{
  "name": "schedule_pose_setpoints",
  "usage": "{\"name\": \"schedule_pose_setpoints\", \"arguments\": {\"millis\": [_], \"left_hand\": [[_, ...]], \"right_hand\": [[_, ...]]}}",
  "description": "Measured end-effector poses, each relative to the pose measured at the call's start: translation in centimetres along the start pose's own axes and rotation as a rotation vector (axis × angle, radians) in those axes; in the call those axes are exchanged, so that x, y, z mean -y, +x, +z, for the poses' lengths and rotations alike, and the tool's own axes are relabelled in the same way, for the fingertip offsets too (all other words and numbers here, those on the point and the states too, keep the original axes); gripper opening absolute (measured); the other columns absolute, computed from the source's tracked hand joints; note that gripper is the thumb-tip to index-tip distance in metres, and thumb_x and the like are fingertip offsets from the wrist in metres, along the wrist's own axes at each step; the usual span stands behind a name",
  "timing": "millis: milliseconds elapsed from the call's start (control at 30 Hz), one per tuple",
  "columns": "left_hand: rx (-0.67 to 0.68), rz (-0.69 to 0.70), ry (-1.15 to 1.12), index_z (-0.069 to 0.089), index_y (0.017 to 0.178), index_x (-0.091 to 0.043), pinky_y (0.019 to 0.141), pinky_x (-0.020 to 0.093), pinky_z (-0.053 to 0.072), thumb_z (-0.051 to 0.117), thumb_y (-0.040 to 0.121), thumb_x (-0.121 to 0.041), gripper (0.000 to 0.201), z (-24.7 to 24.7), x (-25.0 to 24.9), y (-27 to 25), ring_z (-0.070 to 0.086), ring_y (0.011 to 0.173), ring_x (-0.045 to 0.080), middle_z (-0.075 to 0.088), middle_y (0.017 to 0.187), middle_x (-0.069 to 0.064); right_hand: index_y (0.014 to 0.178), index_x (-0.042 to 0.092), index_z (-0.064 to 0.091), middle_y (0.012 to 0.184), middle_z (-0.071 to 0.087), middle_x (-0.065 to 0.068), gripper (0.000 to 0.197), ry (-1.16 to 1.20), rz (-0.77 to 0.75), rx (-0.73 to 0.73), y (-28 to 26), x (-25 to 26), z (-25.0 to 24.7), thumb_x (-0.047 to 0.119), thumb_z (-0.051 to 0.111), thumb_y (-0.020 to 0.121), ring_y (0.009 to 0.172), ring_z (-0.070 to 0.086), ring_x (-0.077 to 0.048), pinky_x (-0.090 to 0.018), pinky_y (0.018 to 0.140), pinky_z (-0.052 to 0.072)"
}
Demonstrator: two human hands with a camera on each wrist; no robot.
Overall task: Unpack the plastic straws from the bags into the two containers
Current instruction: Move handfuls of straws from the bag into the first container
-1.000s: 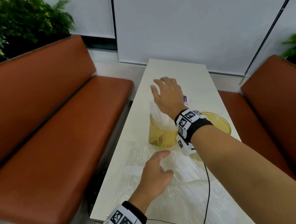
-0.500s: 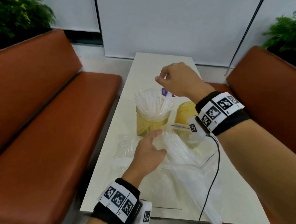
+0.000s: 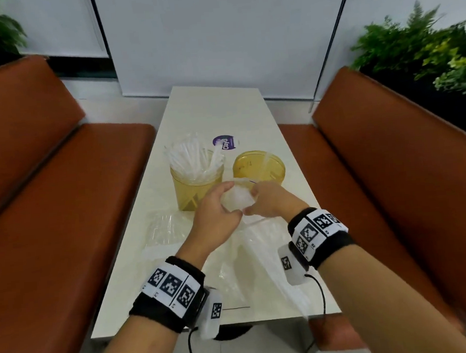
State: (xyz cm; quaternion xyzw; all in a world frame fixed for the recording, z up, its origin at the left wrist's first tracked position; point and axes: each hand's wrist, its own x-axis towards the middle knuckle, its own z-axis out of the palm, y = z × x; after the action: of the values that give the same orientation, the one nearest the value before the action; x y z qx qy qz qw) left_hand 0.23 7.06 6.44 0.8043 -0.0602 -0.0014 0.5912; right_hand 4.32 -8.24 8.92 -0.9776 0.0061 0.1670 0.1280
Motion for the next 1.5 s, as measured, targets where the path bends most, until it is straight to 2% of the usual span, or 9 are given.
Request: {"name": "schedule_pose_setpoints", "arguments": {"millis": [133,233,433,600,700,933,1167,1333,1500], "left_hand": [[-0.012,-0.023,0.005,0.053,0.144,-0.023,0.080,0.031,0.055,0.066,0.082,0.000,0.067,0.3,0.1,-0.2,0.055,0.064,0.010,0.064,0.121,0.008],[-0.030,-0.034,0.001,0.054,0.143,-0.024,0.085,0.035,0.055,0.066,0.081,-0.002,0.067,0.2,0.4,-0.4,0.056,0.066,0.012,0.064,0.127,0.006],[-0.040,-0.062,-0.003,0.053,0.143,-0.026,0.077,0.030,0.053,0.067,0.081,-0.003,0.068,0.1,0.9,-1.0,0.057,0.066,0.013,0.063,0.126,0.020],[-0.026,-0.074,-0.004,0.053,0.144,-0.026,0.066,0.022,0.047,0.066,0.083,0.000,0.068,-0.2,0.7,-1.0,0.052,0.060,0.010,0.065,0.104,0.010],[0.000,-0.062,-0.001,0.054,0.142,-0.025,0.064,0.022,0.045,0.065,0.083,0.002,0.066,0.0,0.8,-1.2,0.049,0.056,0.005,0.056,0.085,-0.010],[-0.026,-0.063,0.011,0.056,0.140,-0.028,0.067,0.026,0.051,0.066,0.083,0.000,0.065,0.1,1.0,-1.3,0.050,0.058,0.011,0.052,0.070,-0.008],[-0.046,-0.090,0.048,0.053,0.143,-0.026,0.102,0.046,0.052,0.065,0.080,-0.003,0.067,-0.6,1.1,-1.3,0.062,0.115,0.033,0.063,0.128,0.009],[0.002,-0.088,0.076,0.052,0.144,-0.022,0.094,0.044,0.056,0.065,0.081,-0.005,0.066,-0.4,0.5,-1.8,0.066,0.091,0.023,0.057,0.136,-0.005],[-0.006,-0.109,0.009,0.052,0.144,-0.022,0.084,0.039,0.060,0.064,0.083,0.000,0.066,-0.3,0.3,-1.8,0.060,0.071,0.017,0.056,0.113,-0.018]], "right_hand": [[0.108,0.010,0.064,0.102,0.061,-0.005,0.023,0.122,0.001,-0.202,0.2,-0.9,2.0,0.029,0.064,0.094,0.103,0.063,-0.028,-0.031,0.077,0.046],[0.079,0.018,0.050,0.076,0.050,0.004,0.019,0.158,-0.033,-0.286,0.0,-1.2,3.0,0.024,0.061,0.094,0.080,0.056,-0.025,-0.028,0.065,0.038],[0.125,0.011,0.051,0.107,0.065,-0.008,0.029,0.166,-0.172,-0.373,-0.6,-2.1,4.8,0.019,0.051,0.097,0.094,0.064,-0.029,-0.034,0.074,0.047],[0.125,0.018,0.040,0.121,0.058,-0.003,0.033,0.293,-0.319,-0.428,-0.8,-3.0,6.8,0.018,0.054,0.096,0.104,0.060,-0.026,-0.039,0.081,0.049],[0.123,0.023,0.039,0.124,0.051,0.001,0.041,0.348,-0.235,-0.388,-0.3,-2.8,7.4,0.036,0.061,0.091,0.113,0.052,-0.025,-0.049,0.092,0.048],[0.139,0.020,0.047,0.141,0.043,-0.006,0.055,0.012,-0.028,-0.386,0.6,-1.6,7.1,0.054,0.050,0.097,0.132,0.036,-0.028,-0.049,0.100,0.041],[0.103,0.008,0.053,0.112,0.049,-0.007,0.030,0.161,-0.249,-0.623,0.0,-2.3,6.8,0.037,0.045,0.103,0.107,0.042,-0.026,-0.039,0.088,0.041],[0.112,0.008,0.050,0.081,0.069,0.001,0.028,0.686,-0.475,-0.527,-1.3,-0.4,3.4,0.035,0.044,0.105,0.067,0.060,-0.010,-0.029,0.064,0.048],[0.101,0.020,0.044,0.072,0.060,-0.024,0.014,0.810,-0.555,-0.624,-1.8,2.7,0.2,0.032,0.047,0.105,0.063,0.057,-0.038,-0.051,0.065,0.051]]}}
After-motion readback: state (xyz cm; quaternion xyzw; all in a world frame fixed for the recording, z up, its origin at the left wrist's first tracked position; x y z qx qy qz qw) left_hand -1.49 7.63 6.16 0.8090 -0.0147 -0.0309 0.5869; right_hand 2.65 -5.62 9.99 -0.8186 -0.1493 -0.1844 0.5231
